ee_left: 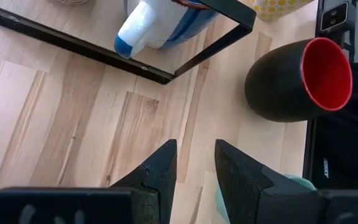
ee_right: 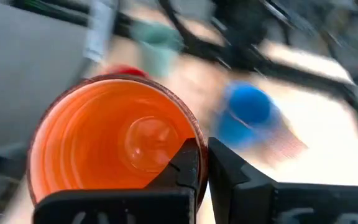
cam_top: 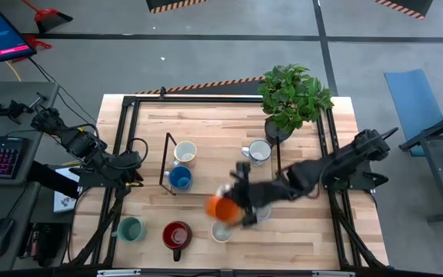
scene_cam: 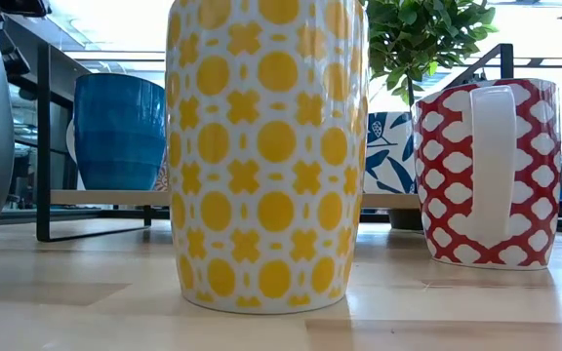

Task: Place coffee mugs
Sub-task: Put the orange mug on the shelf

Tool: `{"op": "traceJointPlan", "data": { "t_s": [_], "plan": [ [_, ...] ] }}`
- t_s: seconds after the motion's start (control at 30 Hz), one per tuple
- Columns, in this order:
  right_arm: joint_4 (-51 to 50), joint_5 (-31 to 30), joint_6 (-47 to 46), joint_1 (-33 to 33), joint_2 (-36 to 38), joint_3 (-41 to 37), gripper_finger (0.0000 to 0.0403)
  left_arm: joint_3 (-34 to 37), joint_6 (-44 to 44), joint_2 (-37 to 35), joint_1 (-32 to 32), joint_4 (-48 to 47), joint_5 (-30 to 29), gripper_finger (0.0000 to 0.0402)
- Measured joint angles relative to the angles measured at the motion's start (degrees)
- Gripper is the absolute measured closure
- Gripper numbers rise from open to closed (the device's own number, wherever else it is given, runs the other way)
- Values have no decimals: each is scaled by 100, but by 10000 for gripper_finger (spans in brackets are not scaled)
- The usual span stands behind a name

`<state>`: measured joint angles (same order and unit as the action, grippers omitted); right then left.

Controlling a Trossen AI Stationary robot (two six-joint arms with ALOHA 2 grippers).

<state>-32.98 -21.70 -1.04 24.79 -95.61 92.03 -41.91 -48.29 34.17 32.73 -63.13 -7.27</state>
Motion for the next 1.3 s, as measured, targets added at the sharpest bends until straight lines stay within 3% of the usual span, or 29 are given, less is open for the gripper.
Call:
{"op": "traceJointPlan", "data": {
  "t_s": [0.17,0.53,0.7,1.3],
  "plan": [
    [-1107,-361,-496,-510,0,648,403,0,2,-1,-2,0,0,303],
    [-1171,249,-378,-1588,-313,747,403,0,2,0,-2,3,0,303],
    [-1095,629,-173,-1735,-746,747,403,0,4,0,0,0,2,303],
    [-1714,658,-17,-1844,-1355,747,403,0,-2,0,-1,2,2,303]
  ]
}}
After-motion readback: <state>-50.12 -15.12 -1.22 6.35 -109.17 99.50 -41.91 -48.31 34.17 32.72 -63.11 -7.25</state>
